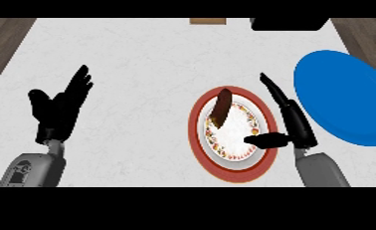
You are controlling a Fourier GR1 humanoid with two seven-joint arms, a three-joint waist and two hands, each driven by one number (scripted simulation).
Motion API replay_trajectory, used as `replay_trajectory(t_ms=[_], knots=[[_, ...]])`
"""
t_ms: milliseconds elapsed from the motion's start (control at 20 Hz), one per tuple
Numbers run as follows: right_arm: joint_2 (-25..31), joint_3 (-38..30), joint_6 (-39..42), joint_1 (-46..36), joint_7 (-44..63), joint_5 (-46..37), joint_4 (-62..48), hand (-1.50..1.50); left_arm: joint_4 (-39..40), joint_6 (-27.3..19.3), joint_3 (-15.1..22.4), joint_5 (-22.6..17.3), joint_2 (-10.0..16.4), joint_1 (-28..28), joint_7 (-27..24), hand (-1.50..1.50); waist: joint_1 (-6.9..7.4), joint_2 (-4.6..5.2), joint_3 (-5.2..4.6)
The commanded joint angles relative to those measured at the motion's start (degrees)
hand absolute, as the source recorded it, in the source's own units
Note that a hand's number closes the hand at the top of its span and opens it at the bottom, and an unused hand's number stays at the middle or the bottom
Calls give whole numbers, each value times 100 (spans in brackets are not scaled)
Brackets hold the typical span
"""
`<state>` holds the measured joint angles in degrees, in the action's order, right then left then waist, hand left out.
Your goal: Pick the sweet potato from the plate and place it in the plate
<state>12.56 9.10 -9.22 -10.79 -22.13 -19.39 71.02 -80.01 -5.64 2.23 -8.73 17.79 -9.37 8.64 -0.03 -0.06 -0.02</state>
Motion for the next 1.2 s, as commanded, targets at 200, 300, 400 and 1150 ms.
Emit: replay_trajectory(t_ms=[200,300,400,1150], knots=[[288,429,500,-246,1515,-858,300,-150,-150,14,-53,94,-104,-9,174,0,8,0,0],[-18,729,154,-81,1895,-1346,507,-150,-349,-1,-120,141,-64,139,193,0,10,-4,0],[35,573,308,-584,1893,-1457,-159,-150,307,154,-166,208,-136,-18,-301,0,11,16,-1],[-534,559,1280,-1092,3052,-2336,-311,-150,-287,396,-525,344,-214,-118,371,0,11,2,2]])
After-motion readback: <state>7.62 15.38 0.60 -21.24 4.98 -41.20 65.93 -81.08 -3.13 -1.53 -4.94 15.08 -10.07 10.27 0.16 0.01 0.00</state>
